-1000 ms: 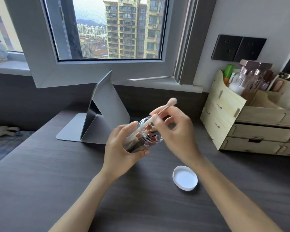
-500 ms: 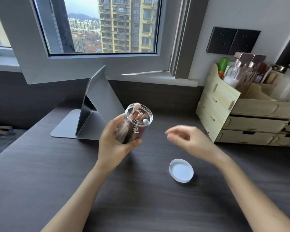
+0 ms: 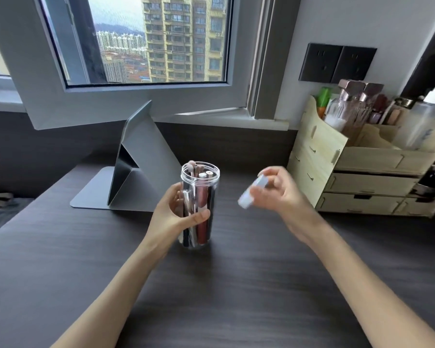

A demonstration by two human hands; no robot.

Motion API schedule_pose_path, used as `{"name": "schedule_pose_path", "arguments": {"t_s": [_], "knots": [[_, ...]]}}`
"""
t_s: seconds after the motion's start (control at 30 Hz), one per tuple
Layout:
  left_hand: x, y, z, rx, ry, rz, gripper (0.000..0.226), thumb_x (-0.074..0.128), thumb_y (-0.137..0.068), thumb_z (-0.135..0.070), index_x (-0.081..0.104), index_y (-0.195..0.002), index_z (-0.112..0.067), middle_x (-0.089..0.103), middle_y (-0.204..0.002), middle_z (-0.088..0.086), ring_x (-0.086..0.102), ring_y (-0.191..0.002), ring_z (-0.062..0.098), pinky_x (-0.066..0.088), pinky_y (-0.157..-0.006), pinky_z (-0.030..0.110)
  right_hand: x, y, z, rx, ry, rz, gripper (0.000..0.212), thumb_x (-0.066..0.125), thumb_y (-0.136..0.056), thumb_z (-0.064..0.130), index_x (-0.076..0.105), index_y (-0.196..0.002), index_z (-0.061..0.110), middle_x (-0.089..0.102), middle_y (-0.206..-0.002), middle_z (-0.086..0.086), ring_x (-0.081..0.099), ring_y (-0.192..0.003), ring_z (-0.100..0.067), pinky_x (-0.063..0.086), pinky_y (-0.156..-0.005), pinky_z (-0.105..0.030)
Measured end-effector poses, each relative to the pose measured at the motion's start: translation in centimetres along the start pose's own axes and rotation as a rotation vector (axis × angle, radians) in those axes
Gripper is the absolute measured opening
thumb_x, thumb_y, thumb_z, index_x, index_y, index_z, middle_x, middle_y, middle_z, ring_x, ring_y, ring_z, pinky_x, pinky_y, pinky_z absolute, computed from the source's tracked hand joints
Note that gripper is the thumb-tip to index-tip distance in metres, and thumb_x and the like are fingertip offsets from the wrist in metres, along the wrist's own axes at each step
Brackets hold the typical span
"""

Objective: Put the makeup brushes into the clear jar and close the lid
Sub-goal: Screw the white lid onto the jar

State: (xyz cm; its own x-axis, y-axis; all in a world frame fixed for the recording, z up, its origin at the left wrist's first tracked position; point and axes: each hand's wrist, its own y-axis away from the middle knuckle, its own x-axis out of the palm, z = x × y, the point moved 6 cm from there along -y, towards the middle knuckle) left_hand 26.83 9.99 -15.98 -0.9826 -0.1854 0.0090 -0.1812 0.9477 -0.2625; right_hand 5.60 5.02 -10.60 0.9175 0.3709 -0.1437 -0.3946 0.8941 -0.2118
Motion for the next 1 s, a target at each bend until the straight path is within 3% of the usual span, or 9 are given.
{"name": "schedule_pose_path", "arguments": {"t_s": [0.13, 0.23, 0.33, 0.47, 0.6, 0.7, 0.87, 0.93, 1.0], "knots": [[0.7, 0.1, -0.2, 0.001, -0.07, 0.076, 0.065, 0.087, -0.052, -0.037, 0.061, -0.112, -0.032, 0.071, -0.108, 0.003, 0.064, -0.105, 0.028, 0.046, -0.1, 0.052, 1.3, -2.1, 2.8, -0.045, -0.528, -0.005, 0.041, 0.076, -0.071, 0.024, 0.043, -0.093, 0.013, 0.056, -0.088, -0.002, 0.06, -0.095, -0.019, 0.051, -0.097, -0.041], [1.8, 0.3, -0.7, -0.01, -0.097, 0.162, 0.07, 0.087, -0.051, -0.046, 0.06, -0.114, -0.031, 0.07, -0.112, 0.004, 0.062, -0.109, 0.032, 0.042, -0.101, 0.057, 2.8, -2.5, 3.1, -0.069, -0.41, -0.026, 0.036, 0.072, -0.068, 0.028, 0.043, -0.085, 0.015, 0.06, -0.092, -0.001, 0.061, -0.094, -0.016, 0.048, -0.101, -0.04], [2.7, 0.6, -1.6, 0.009, -0.091, 0.218, 0.067, 0.086, -0.054, -0.047, 0.06, -0.114, -0.033, 0.07, -0.111, 0.005, 0.063, -0.106, 0.032, 0.044, -0.101, 0.053, 3.7, -1.9, 2.6, -0.089, -0.313, -0.019, 0.03, 0.07, -0.068, 0.029, 0.045, -0.076, 0.016, 0.061, -0.109, -0.009, 0.063, -0.104, -0.027, 0.052, -0.09, -0.036], [3.5, 0.8, -2.2, -0.007, -0.037, 0.28, 0.062, 0.083, -0.056, -0.042, 0.062, -0.113, -0.028, 0.069, -0.11, 0.013, 0.06, -0.106, 0.039, 0.049, -0.094, 0.043, 3.5, -1.4, 2.5, -0.098, -0.382, 0.046, 0.03, 0.072, -0.072, 0.023, 0.044, -0.074, 0.014, 0.058, -0.116, -0.02, 0.058, -0.11, -0.045, 0.044, -0.094, -0.051], [4.0, 1.0, -2.6, -0.033, 0.02, 0.34, 0.055, 0.079, -0.058, -0.036, 0.064, -0.11, -0.024, 0.071, -0.102, 0.002, 0.066, -0.096, 0.019, 0.052, -0.081, 0.026, 3.2, -1.1, 2.8, -0.103, -0.378, 0.179, 0.04, 0.081, -0.067, 0.03, 0.048, -0.079, 0.014, 0.063, -0.109, -0.012, 0.062, -0.092, -0.02, 0.052, -0.078, -0.03], [4.3, 1.1, -2.8, -0.043, 0.03, 0.373, 0.056, 0.078, -0.059, -0.037, 0.064, -0.11, -0.02, 0.069, -0.101, 0.003, 0.065, -0.095, 0.017, 0.052, -0.081, 0.026, 3.1, -0.8, 3.2, -0.113, -0.371, 0.233, 0.053, 0.085, -0.055, 0.042, 0.051, -0.082, 0.013, 0.063, -0.109, -0.011, 0.062, -0.09, -0.019, 0.053, -0.072, -0.023], [4.5, 1.2, -3.1, -0.045, -0.023, 0.36, 0.055, 0.081, -0.058, -0.04, 0.065, -0.108, -0.024, 0.071, -0.102, 0.006, 0.066, -0.094, 0.022, 0.053, -0.082, 0.03, 2.4, -0.7, 3.7, -0.106, -0.207, 0.213, 0.039, 0.082, -0.063, 0.029, 0.055, -0.087, 0.014, 0.065, -0.102, -0.004, 0.062, -0.088, -0.013, 0.052, -0.072, -0.024], [4.2, 1.2, -3.1, -0.029, -0.099, 0.299, 0.054, 0.083, -0.056, -0.04, 0.065, -0.106, -0.028, 0.07, -0.105, 0.012, 0.064, -0.096, 0.035, 0.054, -0.085, 0.041, 2.1, -0.4, 4.2, -0.117, 0.062, 0.137, 0.03, 0.075, -0.071, 0.03, 0.057, -0.091, 0.016, 0.065, -0.095, 0.004, 0.063, -0.084, -0.007, 0.052, -0.072, -0.023], [3.7, 1.2, -3.1, -0.013, -0.21, 0.227, 0.058, 0.083, -0.052, -0.046, 0.064, -0.105, -0.032, 0.07, -0.1, 0.01, 0.062, -0.088, 0.034, 0.052, -0.084, 0.038, 1.9, 0.0, 4.8, -0.146, 0.46, 0.047, 0.045, 0.071, -0.072, 0.053, 0.056, -0.102, 0.022, 0.061, -0.092, 0.009, 0.058, -0.082, -0.007, 0.051, -0.073, -0.027]]}}
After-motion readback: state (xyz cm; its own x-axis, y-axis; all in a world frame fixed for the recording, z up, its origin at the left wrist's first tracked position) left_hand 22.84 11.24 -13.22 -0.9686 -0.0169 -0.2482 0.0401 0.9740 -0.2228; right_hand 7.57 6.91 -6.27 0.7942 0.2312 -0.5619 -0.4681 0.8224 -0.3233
